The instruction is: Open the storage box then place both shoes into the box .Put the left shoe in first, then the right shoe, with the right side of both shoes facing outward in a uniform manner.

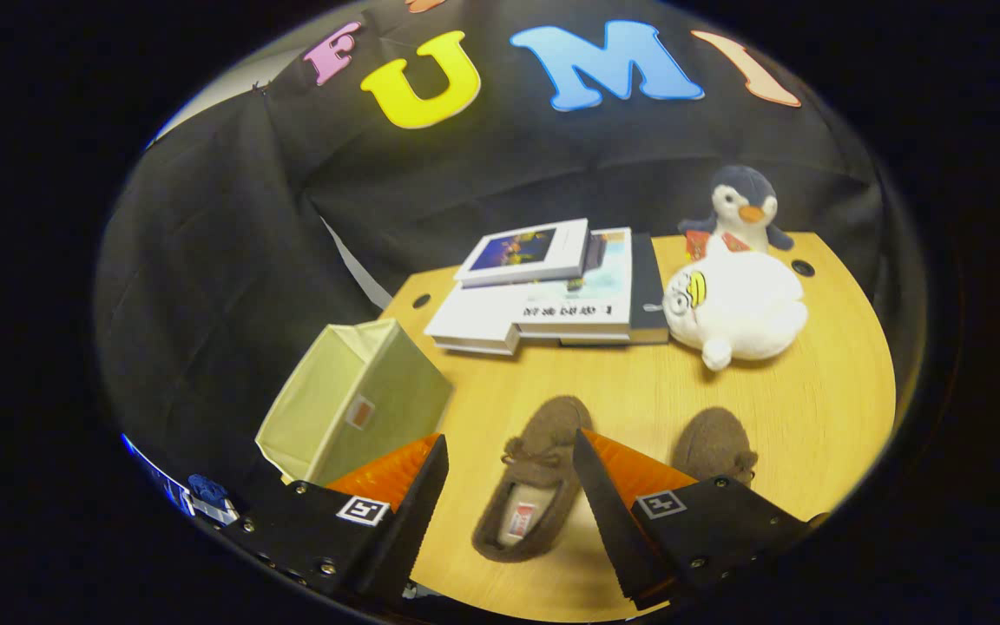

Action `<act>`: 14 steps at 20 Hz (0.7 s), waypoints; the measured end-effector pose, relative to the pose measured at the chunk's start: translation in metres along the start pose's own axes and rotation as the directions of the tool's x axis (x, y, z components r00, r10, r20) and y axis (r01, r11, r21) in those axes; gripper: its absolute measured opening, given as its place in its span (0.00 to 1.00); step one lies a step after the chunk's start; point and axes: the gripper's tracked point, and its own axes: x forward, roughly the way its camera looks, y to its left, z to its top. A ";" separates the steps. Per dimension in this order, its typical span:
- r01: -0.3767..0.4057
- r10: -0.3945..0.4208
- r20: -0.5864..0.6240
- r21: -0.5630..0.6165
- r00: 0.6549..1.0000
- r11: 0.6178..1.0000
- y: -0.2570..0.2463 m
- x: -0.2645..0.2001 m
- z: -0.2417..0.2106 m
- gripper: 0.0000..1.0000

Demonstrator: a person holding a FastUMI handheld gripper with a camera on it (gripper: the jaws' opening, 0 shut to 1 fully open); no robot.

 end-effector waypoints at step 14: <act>0.136 -0.121 -0.217 0.056 0.969 0.989 -0.045 0.089 -0.070 0.70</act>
